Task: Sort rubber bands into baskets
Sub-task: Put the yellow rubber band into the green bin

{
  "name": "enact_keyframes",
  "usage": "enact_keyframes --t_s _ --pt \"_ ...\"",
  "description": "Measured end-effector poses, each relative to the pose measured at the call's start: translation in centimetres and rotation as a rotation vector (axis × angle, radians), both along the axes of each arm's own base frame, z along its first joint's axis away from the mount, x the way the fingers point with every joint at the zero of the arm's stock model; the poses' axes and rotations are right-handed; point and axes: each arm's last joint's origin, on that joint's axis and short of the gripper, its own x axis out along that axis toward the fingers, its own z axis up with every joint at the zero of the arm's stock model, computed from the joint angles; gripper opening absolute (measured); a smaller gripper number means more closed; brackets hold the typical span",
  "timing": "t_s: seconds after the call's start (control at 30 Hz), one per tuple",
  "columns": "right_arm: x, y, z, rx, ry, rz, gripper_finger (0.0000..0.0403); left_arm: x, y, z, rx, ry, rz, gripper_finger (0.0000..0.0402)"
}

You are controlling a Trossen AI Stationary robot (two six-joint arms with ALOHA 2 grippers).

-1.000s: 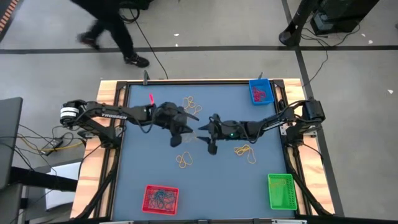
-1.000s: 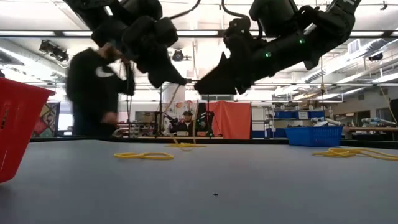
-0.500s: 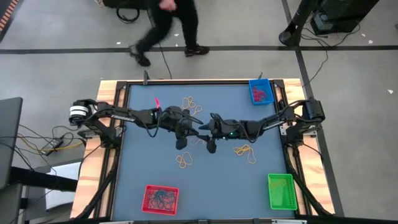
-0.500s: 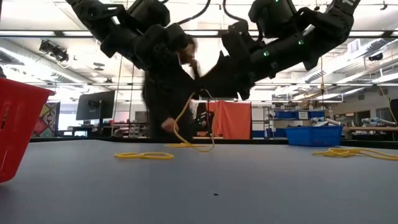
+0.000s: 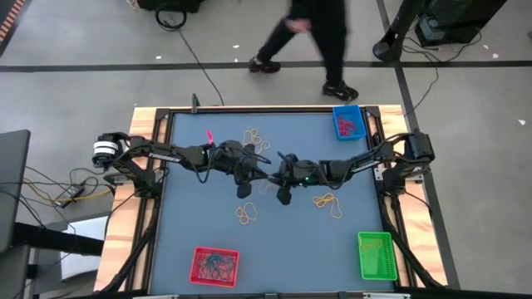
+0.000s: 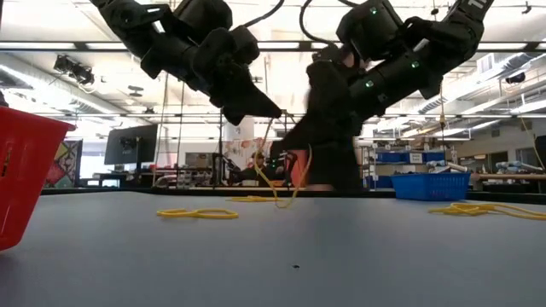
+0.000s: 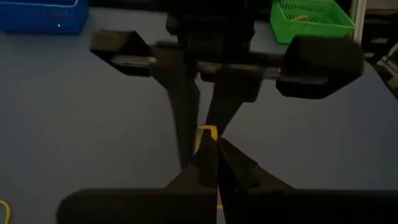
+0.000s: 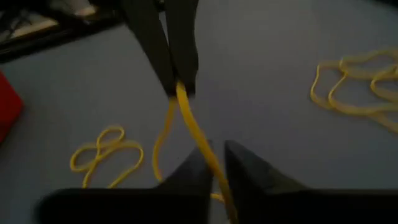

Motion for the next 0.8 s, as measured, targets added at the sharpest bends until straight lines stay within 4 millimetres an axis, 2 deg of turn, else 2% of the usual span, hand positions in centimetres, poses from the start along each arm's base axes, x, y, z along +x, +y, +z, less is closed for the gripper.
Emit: enact_keyframes --t_s 0.07,0.27,0.5,0.67,0.8 --pt "-0.4 0.1 -0.1 0.023 0.054 0.009 0.0014 0.0 0.0 0.1 -0.015 -0.009 0.008 0.0012" --pt "-2.7 0.4 0.8 0.028 0.225 -0.049 0.0006 0.3 0.1 0.7 -0.009 -0.074 0.008 0.0065" --pt "-6.0 1.5 5.0 0.013 0.250 -0.049 0.0004 0.4 0.3 0.9 -0.004 -0.100 0.020 0.0109" --pt "-9.1 2.5 7.6 0.092 0.258 -0.022 0.0002 0.4 0.3 0.9 0.000 -0.101 0.036 0.0115" --pt "-11.4 3.3 9.3 0.181 0.267 0.099 0.0002 0.4 0.1 0.9 -0.002 -0.102 0.033 0.0115"
